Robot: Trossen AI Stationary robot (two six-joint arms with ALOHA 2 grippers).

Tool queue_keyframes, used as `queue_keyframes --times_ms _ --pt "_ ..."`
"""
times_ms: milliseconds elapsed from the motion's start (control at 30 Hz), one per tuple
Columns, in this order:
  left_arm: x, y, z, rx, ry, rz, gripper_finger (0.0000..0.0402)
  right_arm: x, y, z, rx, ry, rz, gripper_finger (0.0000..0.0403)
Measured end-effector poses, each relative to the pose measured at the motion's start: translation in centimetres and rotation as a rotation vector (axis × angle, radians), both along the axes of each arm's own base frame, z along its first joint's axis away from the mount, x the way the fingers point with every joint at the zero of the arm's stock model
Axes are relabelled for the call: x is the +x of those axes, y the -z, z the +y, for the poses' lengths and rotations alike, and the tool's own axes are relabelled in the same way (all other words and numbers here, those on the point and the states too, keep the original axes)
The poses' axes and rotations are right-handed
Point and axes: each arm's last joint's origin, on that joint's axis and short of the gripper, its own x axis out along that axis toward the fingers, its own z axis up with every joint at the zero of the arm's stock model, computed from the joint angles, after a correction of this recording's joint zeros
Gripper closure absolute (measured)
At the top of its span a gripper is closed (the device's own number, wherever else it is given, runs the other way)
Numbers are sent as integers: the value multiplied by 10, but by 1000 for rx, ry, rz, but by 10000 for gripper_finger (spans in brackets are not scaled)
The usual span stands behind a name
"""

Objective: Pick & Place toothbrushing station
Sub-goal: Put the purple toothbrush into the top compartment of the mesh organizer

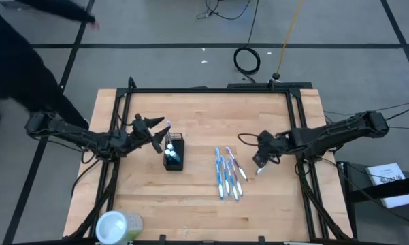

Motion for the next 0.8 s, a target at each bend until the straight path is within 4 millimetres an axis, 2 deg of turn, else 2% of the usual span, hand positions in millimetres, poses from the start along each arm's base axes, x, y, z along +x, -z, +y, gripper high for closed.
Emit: queue_keyframes --times_ms 233,433,800 --pt "0 1 0 18 -1 19 162 -29 7 -5 -3 307 259 222" --pt "0 1 0 25 0 30 162 -37 11 -6 20 398 321 222" --pt "0 3 0 2 1 26 162 -46 65 -8 54 443 240 222"
